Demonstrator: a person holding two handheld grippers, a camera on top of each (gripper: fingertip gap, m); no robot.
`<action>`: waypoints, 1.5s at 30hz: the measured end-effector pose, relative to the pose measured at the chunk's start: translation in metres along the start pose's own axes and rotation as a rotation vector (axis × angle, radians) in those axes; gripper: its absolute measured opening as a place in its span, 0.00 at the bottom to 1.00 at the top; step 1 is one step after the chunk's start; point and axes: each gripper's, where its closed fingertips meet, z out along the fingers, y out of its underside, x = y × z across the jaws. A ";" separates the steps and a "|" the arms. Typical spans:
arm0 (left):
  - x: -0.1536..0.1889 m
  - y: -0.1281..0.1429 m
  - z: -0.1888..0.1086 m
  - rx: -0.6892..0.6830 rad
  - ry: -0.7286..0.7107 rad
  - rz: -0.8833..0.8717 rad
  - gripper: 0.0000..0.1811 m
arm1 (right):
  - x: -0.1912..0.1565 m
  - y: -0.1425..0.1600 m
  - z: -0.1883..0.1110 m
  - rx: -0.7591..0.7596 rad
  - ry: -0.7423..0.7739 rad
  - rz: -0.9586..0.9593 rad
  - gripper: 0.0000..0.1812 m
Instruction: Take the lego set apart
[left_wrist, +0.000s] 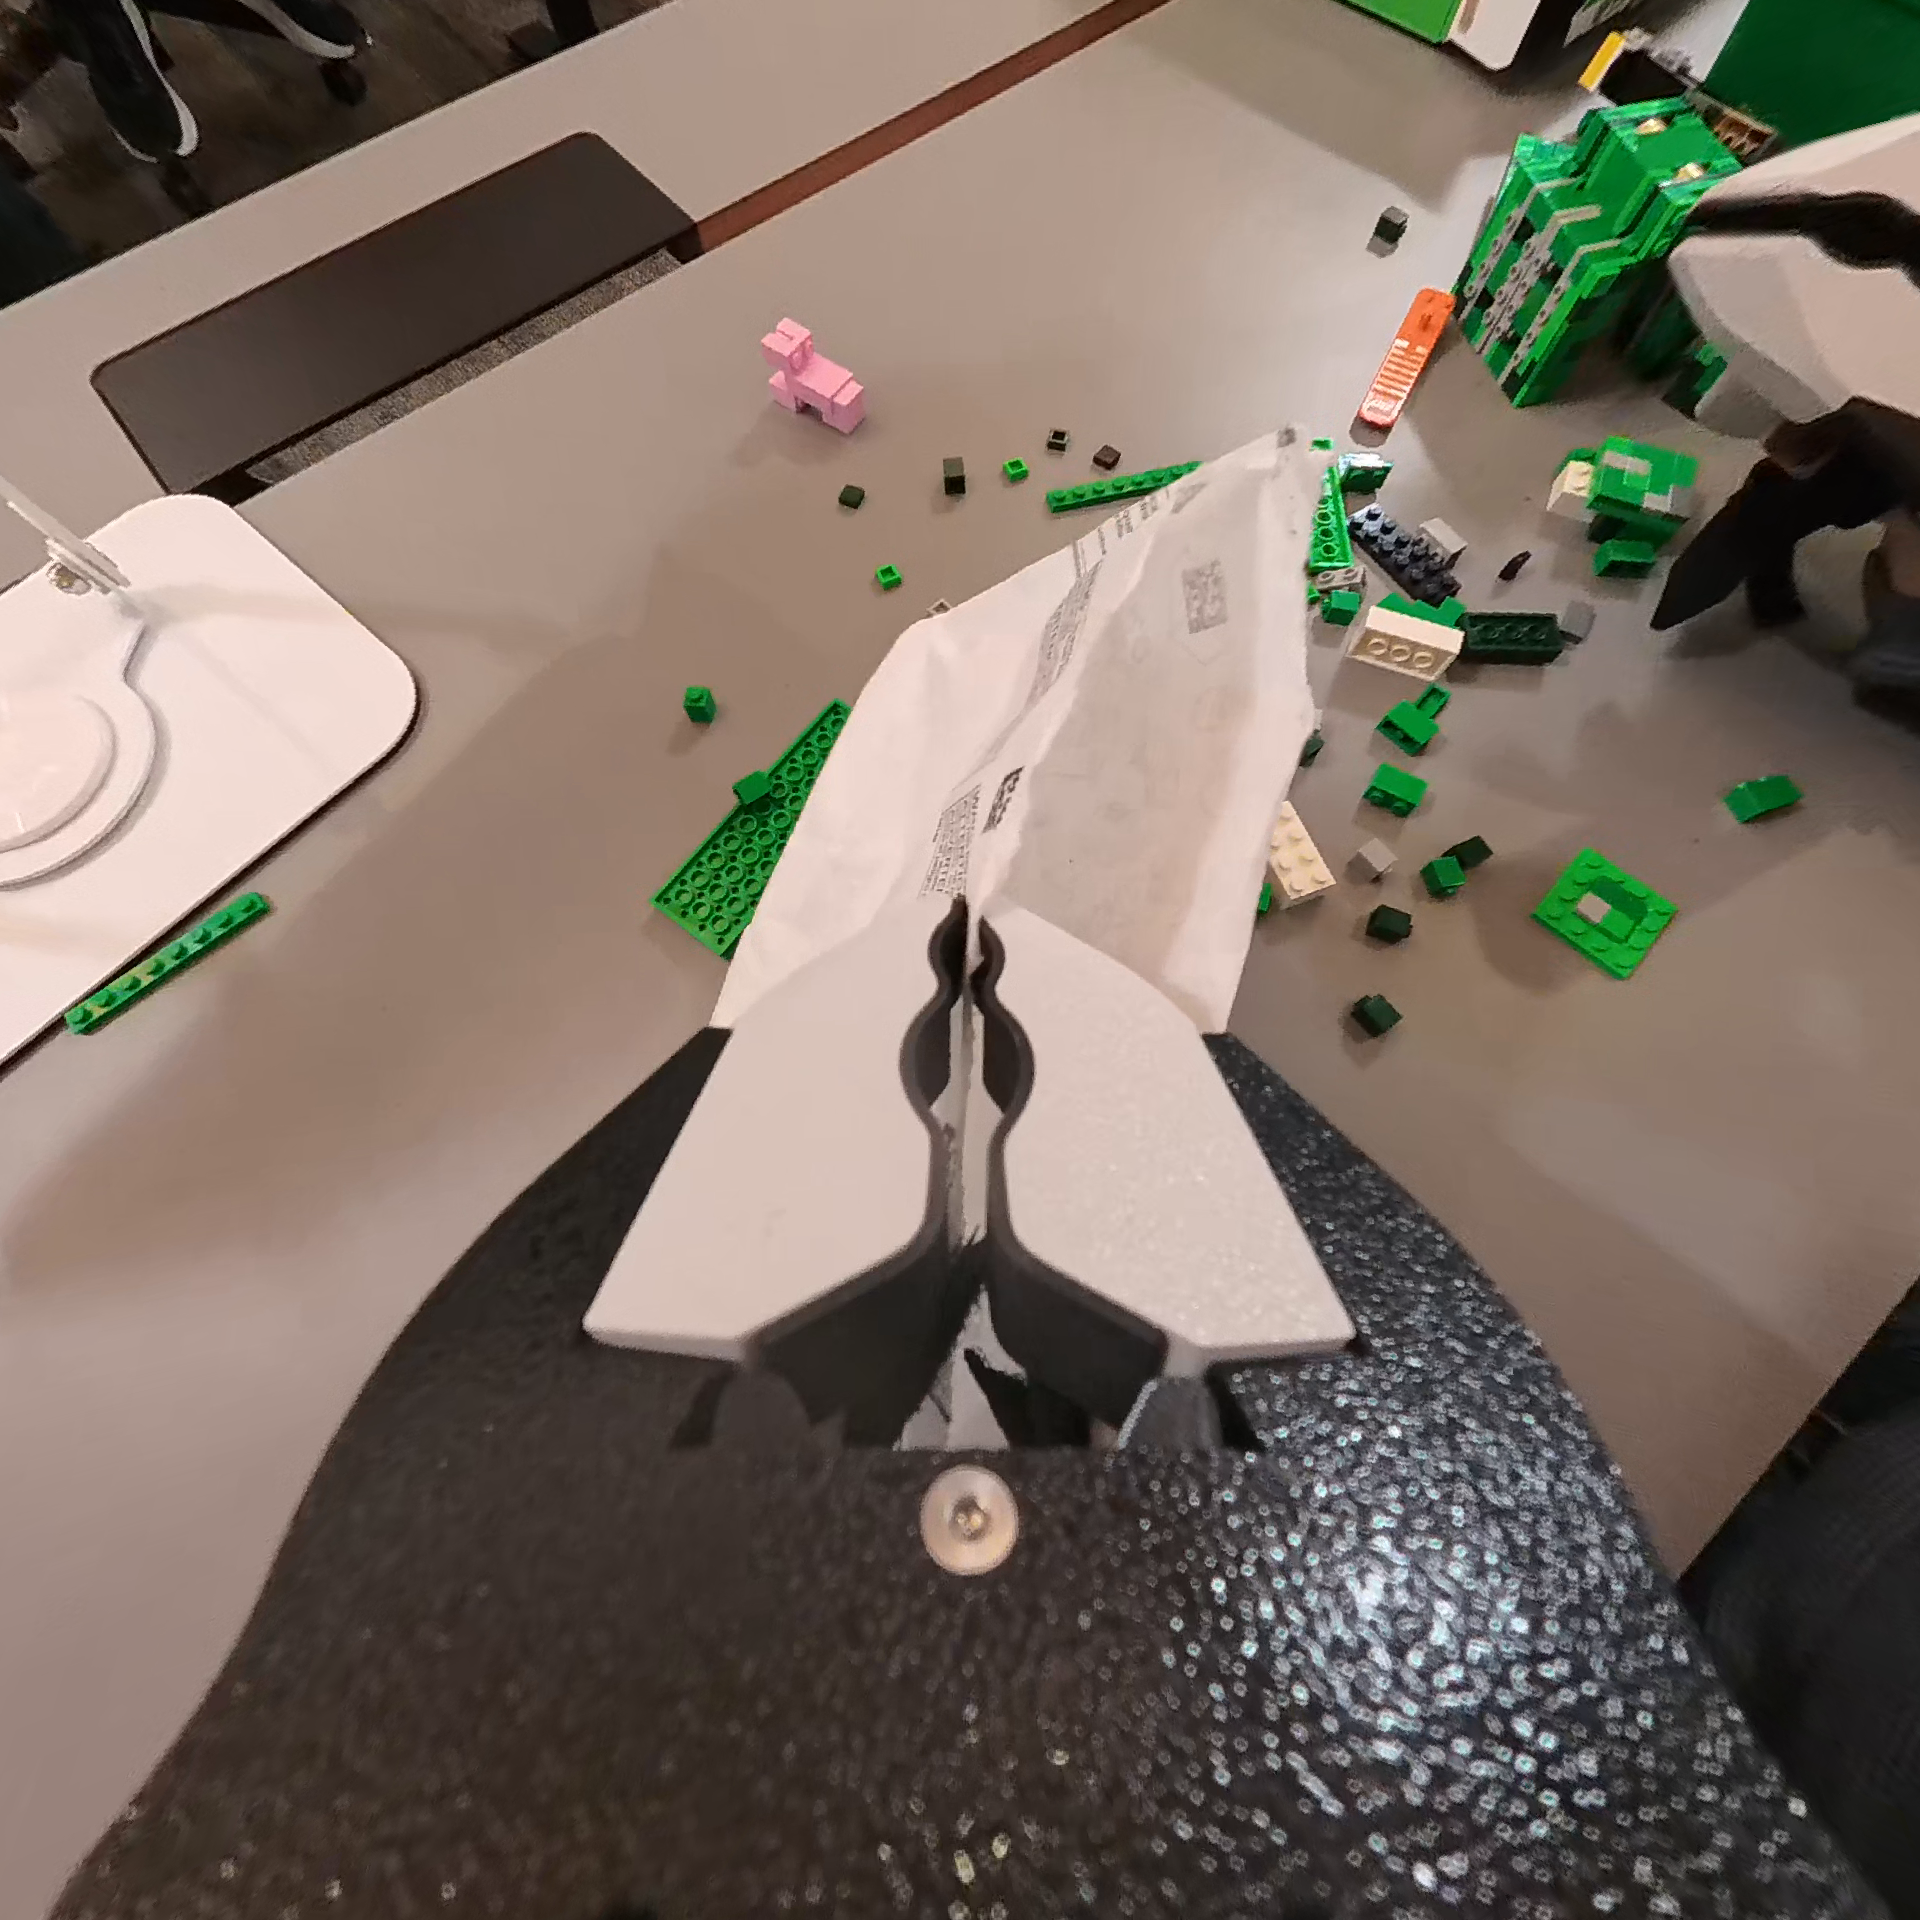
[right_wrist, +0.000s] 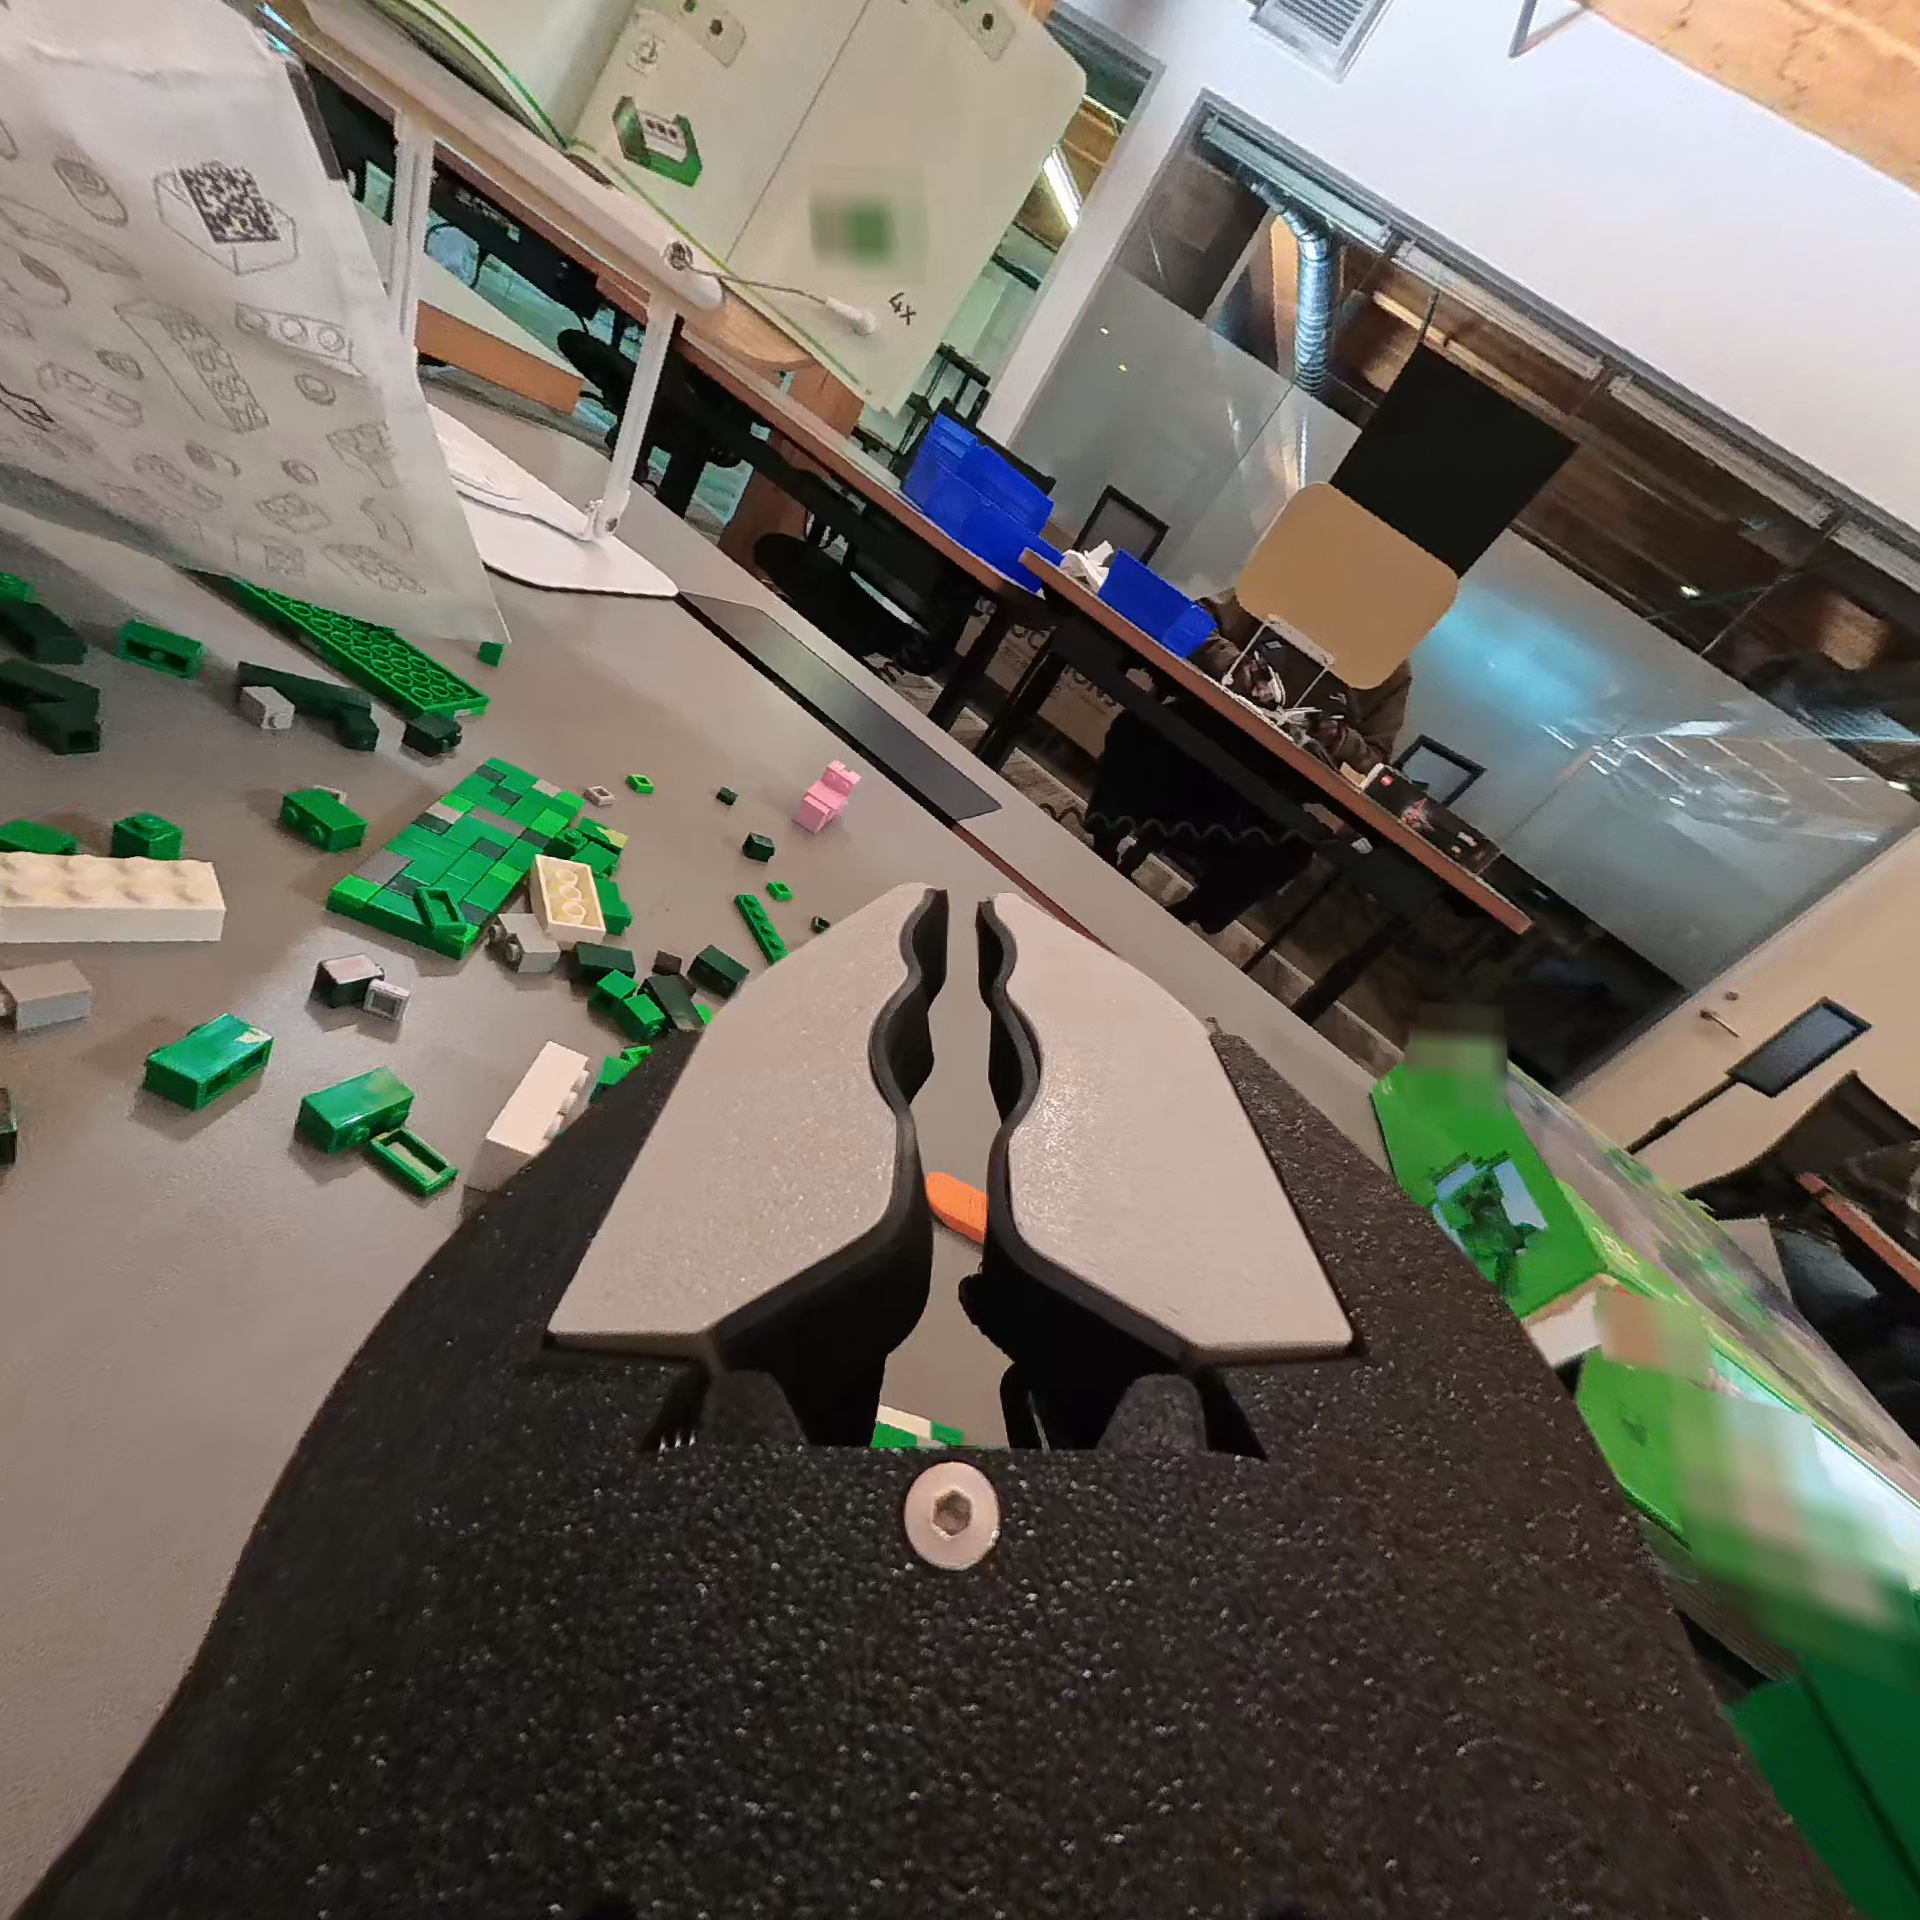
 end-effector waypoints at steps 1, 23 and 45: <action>0.000 0.000 0.000 0.001 0.002 0.001 0.00 | 0.001 0.000 0.000 -0.001 0.002 -0.009 0.03; -0.012 -0.001 -0.007 0.042 -0.020 -0.037 0.00 | 0.036 0.013 -0.011 0.053 0.173 0.115 0.00; -0.037 0.019 0.004 0.041 0.048 -0.165 0.00 | 0.039 0.044 0.001 -0.141 0.232 0.028 0.00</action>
